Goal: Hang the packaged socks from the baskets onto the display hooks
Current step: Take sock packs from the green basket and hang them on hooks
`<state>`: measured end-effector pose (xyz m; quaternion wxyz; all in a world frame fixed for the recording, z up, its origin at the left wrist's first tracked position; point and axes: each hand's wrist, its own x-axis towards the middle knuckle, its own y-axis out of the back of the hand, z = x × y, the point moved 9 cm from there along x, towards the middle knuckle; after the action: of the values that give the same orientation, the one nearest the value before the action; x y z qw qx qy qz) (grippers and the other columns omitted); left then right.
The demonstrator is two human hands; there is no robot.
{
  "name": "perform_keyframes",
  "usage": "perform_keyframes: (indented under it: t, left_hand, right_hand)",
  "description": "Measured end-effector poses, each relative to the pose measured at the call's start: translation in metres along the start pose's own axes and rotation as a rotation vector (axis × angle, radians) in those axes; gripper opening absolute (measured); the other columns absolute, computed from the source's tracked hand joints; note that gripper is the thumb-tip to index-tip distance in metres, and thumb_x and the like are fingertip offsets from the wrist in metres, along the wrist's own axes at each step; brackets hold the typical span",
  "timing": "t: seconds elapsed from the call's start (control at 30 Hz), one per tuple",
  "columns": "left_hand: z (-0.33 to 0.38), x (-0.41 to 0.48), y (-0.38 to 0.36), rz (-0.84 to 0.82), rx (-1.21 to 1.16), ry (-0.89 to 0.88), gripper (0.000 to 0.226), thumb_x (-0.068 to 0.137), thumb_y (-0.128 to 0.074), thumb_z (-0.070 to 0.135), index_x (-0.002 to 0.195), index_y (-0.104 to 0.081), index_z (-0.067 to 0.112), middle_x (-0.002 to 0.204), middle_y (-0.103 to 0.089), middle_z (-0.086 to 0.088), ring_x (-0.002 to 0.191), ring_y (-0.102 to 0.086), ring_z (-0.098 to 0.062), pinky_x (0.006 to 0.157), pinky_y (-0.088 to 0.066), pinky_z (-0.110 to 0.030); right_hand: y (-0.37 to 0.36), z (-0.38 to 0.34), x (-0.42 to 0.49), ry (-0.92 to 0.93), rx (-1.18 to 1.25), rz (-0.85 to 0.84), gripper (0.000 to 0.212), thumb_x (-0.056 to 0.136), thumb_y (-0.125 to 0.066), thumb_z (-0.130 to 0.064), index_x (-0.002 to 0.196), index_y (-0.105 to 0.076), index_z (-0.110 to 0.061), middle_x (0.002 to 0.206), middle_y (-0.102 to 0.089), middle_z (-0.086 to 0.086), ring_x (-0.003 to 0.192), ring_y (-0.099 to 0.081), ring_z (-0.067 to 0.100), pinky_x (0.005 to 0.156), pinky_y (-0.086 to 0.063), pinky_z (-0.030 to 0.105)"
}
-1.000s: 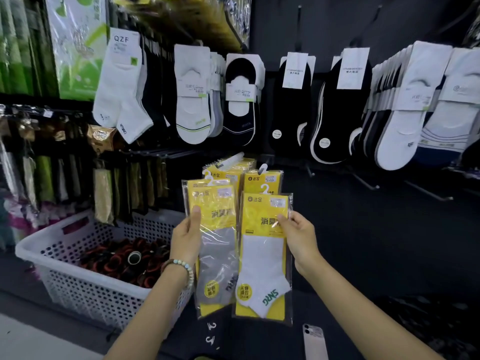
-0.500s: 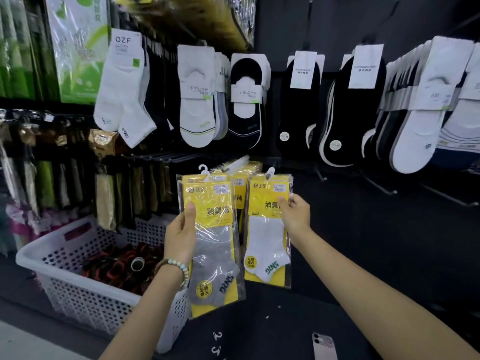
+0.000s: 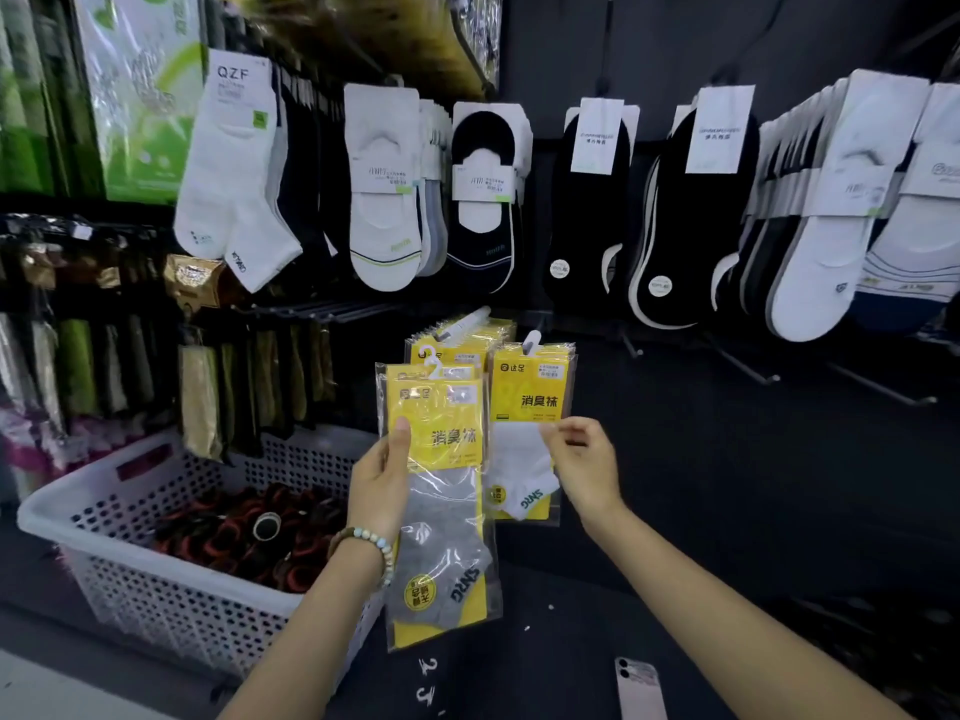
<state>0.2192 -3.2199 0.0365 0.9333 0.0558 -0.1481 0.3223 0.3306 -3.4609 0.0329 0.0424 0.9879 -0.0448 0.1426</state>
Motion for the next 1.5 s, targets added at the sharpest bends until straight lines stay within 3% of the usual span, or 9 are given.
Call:
perform_keyframes:
  t: [0.1, 0.2, 0.4, 0.53, 0.77, 0.9, 1.23, 1.37, 1.5]
  left_hand:
    - [-0.002, -0.009, -0.026, -0.095, -0.094, 0.040, 0.036, 0.088, -0.049, 0.051, 0.075, -0.056, 0.018, 0.074, -0.053, 0.007, 0.067, -0.048, -0.005, 0.064, -0.037, -0.019]
    - [0.000, -0.017, -0.045, -0.123, -0.205, 0.095, 0.023, 0.083, -0.060, 0.046, 0.088, -0.069, 0.026, 0.090, -0.071, 0.010, 0.088, -0.064, -0.007, 0.080, -0.050, -0.026]
    - [0.010, -0.025, -0.050, -0.129, -0.215, 0.058, 0.018, 0.081, -0.061, 0.047, 0.081, -0.067, 0.031, 0.076, -0.072, 0.018, 0.071, -0.066, 0.003, 0.056, -0.048, -0.010]
    - [0.005, -0.019, -0.040, -0.105, -0.127, 0.072, 0.029, 0.090, -0.045, 0.051, 0.068, -0.047, 0.033, 0.066, -0.043, 0.019, 0.057, -0.039, 0.006, 0.054, -0.028, -0.010]
    - [0.020, 0.000, 0.002, 0.041, 0.039, -0.085, 0.040, 0.095, -0.039, 0.045, 0.073, -0.047, 0.012, 0.065, -0.040, 0.004, 0.054, -0.033, -0.003, 0.051, -0.027, -0.015]
    - [0.023, 0.006, 0.017, 0.065, 0.065, -0.080, 0.041, 0.095, -0.038, 0.045, 0.064, -0.040, 0.019, 0.036, -0.022, 0.010, 0.041, -0.022, -0.006, 0.052, -0.030, -0.025]
    - [0.020, 0.015, 0.023, 0.073, 0.058, -0.147, 0.048, 0.095, -0.042, 0.040, 0.056, -0.025, 0.018, 0.046, -0.022, 0.010, 0.040, -0.021, -0.004, 0.047, -0.022, -0.023]
    - [0.021, 0.014, 0.019, 0.062, 0.078, -0.180, 0.048, 0.095, -0.043, 0.038, 0.054, -0.026, 0.018, 0.050, -0.022, 0.006, 0.046, -0.022, -0.008, 0.051, -0.021, -0.027]
    - [0.015, 0.010, 0.017, 0.038, 0.048, -0.146, 0.049, 0.094, -0.043, 0.042, 0.053, -0.037, 0.015, 0.040, -0.033, 0.004, 0.038, -0.034, -0.009, 0.052, -0.032, -0.029]
  right_hand:
    - [-0.024, -0.022, -0.028, 0.044, 0.056, -0.202, 0.020, 0.088, -0.065, -0.032, 0.098, -0.062, -0.015, 0.090, -0.065, -0.001, 0.077, -0.061, 0.009, 0.069, -0.052, 0.020]
    - [-0.024, -0.036, -0.043, 0.070, 0.182, -0.217, 0.027, 0.080, -0.075, -0.022, 0.100, -0.060, -0.012, 0.090, -0.068, -0.002, 0.078, -0.065, 0.006, 0.066, -0.054, 0.016]
    - [-0.004, -0.039, -0.047, 0.089, 0.280, -0.195, 0.021, 0.080, -0.074, -0.014, 0.096, -0.062, -0.012, 0.093, -0.073, -0.001, 0.083, -0.070, 0.005, 0.065, -0.054, 0.016]
    - [0.004, -0.030, -0.044, 0.036, 0.285, -0.195, 0.008, 0.092, -0.060, -0.015, 0.100, -0.062, -0.013, 0.088, -0.075, -0.005, 0.081, -0.071, 0.006, 0.060, -0.053, 0.015]
    - [0.023, -0.040, -0.015, 0.089, 0.126, -0.032, 0.013, 0.098, -0.050, -0.013, 0.087, -0.056, -0.013, 0.082, -0.069, 0.005, 0.076, -0.064, 0.017, 0.071, -0.052, 0.034]
    - [0.014, -0.046, 0.010, 0.107, 0.045, -0.014, 0.013, 0.096, -0.051, -0.011, 0.083, -0.052, -0.011, 0.083, -0.064, 0.023, 0.073, -0.057, 0.026, 0.070, -0.050, 0.044]
    - [-0.006, -0.008, 0.046, -0.034, 0.025, 0.064, 0.008, 0.089, -0.066, -0.019, 0.091, -0.062, -0.013, 0.096, -0.070, 0.009, 0.091, -0.067, 0.025, 0.083, -0.056, 0.039]
    - [0.013, 0.008, 0.044, -0.066, -0.083, 0.153, 0.019, 0.081, -0.075, -0.023, 0.086, -0.061, -0.012, 0.079, -0.060, -0.002, 0.080, -0.059, 0.016, 0.068, -0.048, 0.025]
    - [0.030, 0.016, 0.029, -0.078, -0.116, 0.168, 0.018, 0.083, -0.072, -0.021, 0.090, -0.060, -0.010, 0.082, -0.060, 0.003, 0.079, -0.059, 0.020, 0.072, -0.052, 0.033]
